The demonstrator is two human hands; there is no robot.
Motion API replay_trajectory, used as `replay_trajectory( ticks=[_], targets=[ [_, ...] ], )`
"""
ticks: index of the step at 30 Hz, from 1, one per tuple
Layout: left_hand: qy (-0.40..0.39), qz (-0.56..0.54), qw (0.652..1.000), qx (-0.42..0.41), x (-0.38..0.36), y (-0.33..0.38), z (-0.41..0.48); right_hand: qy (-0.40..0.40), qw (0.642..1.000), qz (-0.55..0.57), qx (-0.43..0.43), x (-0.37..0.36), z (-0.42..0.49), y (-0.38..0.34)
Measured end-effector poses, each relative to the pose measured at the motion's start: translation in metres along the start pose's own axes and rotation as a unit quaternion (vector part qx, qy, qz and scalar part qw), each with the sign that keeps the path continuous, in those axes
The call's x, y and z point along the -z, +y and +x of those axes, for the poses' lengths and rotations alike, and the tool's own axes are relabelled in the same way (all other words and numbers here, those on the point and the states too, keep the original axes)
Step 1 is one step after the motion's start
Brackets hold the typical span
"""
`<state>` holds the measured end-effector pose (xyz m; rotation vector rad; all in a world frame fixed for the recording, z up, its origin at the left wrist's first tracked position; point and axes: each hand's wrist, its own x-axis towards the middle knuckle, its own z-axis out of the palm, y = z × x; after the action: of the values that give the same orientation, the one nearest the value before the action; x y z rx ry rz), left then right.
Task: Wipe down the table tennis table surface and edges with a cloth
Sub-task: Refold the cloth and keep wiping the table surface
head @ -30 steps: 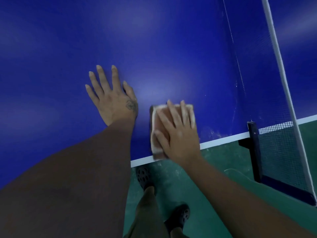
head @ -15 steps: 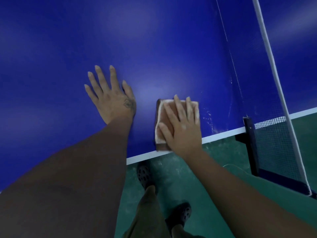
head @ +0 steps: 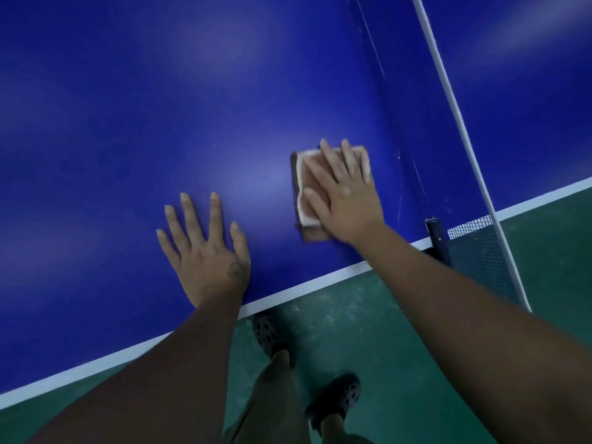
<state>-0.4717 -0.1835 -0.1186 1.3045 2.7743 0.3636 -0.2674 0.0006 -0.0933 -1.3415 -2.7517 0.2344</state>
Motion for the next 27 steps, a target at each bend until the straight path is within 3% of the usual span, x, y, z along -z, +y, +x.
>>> replay_trajectory(
  ticks=[4,7,11,15,23,27],
  targets=[
    [0.013,-0.003,1.000,-0.009,-0.003,0.001,-0.001,-0.011,0.992,-0.006,-0.129,0.008,0.026,0.034],
    [0.013,-0.003,1.000,-0.005,-0.001,0.002,-0.001,0.015,0.975,-0.017,-0.223,0.003,-0.020,0.023],
    [0.009,-0.006,1.000,-0.002,0.001,0.004,0.000,0.033,0.958,0.002,-0.283,-0.009,-0.113,-0.026],
    [0.010,-0.009,1.000,-0.001,0.003,0.005,0.001,0.013,0.959,0.006,-0.284,-0.016,-0.136,-0.046],
    [0.004,-0.009,1.000,-0.001,0.006,0.008,0.003,0.007,0.962,-0.002,-0.271,-0.002,0.001,-0.009],
    [-0.006,-0.007,1.000,0.004,0.007,0.007,0.002,0.015,0.979,-0.012,-0.205,-0.006,-0.041,-0.028]
  ],
)
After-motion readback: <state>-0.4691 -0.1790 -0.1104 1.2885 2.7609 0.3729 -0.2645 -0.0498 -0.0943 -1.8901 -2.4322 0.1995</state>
